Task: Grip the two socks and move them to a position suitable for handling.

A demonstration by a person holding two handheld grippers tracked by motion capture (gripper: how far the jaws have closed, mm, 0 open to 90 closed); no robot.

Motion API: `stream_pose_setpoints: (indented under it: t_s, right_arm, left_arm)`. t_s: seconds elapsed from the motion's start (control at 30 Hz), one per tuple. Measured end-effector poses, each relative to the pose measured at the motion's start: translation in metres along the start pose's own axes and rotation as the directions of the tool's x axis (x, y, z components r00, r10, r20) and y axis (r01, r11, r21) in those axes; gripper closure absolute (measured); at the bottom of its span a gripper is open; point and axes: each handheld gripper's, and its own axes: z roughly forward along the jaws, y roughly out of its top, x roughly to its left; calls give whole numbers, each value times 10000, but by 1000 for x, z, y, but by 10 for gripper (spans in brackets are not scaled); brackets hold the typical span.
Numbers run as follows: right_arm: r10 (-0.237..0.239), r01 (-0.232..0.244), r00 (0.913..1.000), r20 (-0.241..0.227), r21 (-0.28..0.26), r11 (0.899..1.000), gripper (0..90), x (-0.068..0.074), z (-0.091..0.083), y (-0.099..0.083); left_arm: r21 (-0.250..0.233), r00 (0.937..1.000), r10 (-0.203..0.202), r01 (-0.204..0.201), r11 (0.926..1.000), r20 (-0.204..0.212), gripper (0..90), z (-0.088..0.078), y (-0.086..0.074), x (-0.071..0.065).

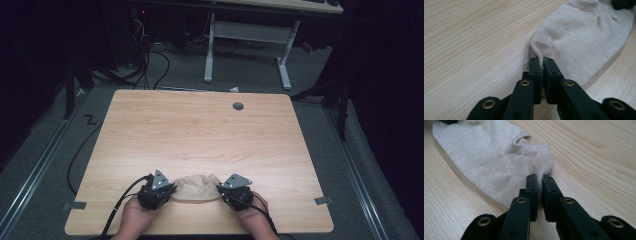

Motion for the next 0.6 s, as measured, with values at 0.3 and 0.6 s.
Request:
stream_pose_setpoints:
  t_s: [0.3, 0.6]
  right_arm:
    - [170, -171, 9998, -97, -33, 9998, 789, -2, 1, 0]
    - [567, -582, 9983, -161, -1232, 9907, 673, -8, -16, 7]
  left_arm:
    - [-56, 10000, 27, -28, 10000, -87, 810, 0, 0, 0]
    - [-677, 9973, 529, -563, 9961, -511, 588, -15, 6, 4]
